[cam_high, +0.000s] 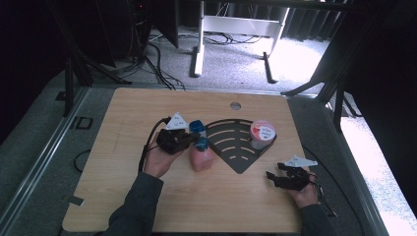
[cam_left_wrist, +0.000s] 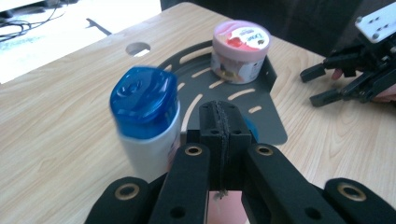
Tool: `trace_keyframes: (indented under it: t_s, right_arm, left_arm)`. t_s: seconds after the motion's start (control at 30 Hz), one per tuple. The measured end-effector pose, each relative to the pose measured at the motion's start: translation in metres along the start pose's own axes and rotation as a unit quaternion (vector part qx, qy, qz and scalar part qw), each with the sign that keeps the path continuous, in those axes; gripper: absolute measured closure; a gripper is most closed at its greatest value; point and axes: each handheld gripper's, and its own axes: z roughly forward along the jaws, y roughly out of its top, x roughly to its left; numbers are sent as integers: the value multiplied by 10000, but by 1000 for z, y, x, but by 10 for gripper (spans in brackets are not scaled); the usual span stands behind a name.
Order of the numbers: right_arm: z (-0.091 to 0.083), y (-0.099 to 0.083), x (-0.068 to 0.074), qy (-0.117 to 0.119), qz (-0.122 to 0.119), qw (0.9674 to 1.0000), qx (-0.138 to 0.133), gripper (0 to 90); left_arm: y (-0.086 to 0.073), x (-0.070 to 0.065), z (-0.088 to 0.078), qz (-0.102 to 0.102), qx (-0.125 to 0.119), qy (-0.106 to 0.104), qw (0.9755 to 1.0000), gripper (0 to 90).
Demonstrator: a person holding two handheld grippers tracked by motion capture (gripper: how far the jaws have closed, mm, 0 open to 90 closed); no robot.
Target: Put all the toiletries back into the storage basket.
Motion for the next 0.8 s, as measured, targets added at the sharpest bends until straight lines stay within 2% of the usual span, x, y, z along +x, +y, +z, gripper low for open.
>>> trace_keyframes:
  t_s: [0.2,0.5,0.67,0.8]
  right_arm:
    - [0,0,0,5,2,10000,-2,333]
    - [0,0,0,16,-11,10000,-1,327]
    - [0,0,0,18,-1,10000,4,327]
    - [0,0,0,17,-5,10000,2,327]
  left_arm:
    - [-11,1,-7,-37,82,22,10000,896]
    - [-14,-8,-8,65,179,-43,9998,896]
    - [-14,-20,-5,181,194,-275,9993,895]
    - [-12,-31,-2,223,152,-551,9981,895]
